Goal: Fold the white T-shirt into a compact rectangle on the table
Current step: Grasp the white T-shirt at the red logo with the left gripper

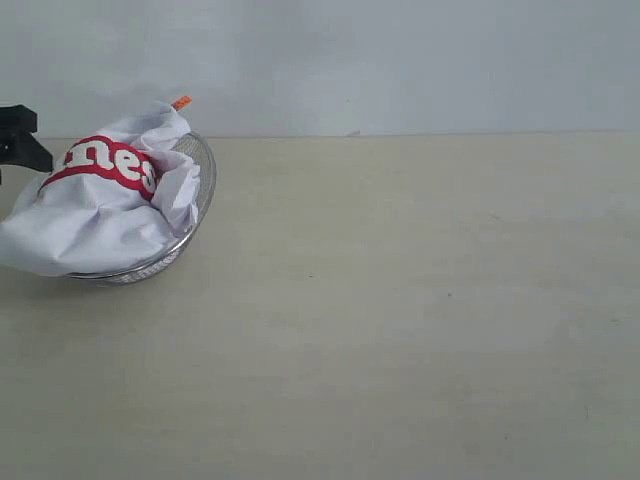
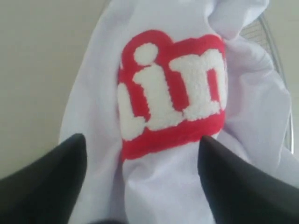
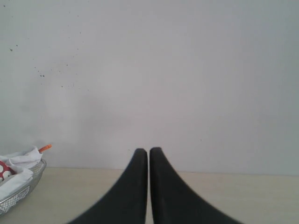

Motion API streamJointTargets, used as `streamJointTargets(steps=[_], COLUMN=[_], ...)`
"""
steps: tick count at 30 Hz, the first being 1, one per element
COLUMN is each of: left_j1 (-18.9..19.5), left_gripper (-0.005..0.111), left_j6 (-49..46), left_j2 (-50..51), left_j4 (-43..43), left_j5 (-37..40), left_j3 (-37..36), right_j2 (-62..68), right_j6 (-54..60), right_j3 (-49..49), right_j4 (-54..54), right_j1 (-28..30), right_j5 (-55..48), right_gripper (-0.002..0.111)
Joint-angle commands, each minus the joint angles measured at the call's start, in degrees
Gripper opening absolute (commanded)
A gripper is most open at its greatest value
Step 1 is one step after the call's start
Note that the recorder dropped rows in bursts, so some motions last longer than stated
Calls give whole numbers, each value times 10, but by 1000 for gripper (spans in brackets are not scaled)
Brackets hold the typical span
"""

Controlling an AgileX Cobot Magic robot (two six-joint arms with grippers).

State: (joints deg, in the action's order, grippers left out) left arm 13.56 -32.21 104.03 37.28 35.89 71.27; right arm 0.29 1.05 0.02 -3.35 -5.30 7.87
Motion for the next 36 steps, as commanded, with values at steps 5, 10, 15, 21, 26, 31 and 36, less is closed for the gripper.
streamJointTargets(steps=[5, 10, 15, 21, 26, 31, 36], left_j1=[-36, -52, -56, -56, -56, -56, -56], left_gripper=[64, 64, 64, 48, 5, 4, 4], left_j6=[-64, -64, -55, -55, -67, -81, -140], left_j2=[42, 68, 90, 99, 99, 78, 24], left_j4=[59, 62, 62, 51, 61, 111, 184], left_j5=[-4, -18, -17, -26, -28, -30, 14], left_j3=[11, 23, 40, 41, 41, 44, 78], right_j2=[-3, -3, -3, -3, -3, -3, -3], right_j6=[2, 2, 2, 2, 2, 2, 2], right_j3=[0, 0, 0, 0, 0, 0, 0], right_j4=[0, 0, 0, 0, 0, 0, 0], right_j1=[1, 1, 1, 1, 1, 1, 1], right_j5=[5, 5, 5, 6, 4, 4, 4], right_gripper=[0, 0, 0, 0, 0, 0, 0])
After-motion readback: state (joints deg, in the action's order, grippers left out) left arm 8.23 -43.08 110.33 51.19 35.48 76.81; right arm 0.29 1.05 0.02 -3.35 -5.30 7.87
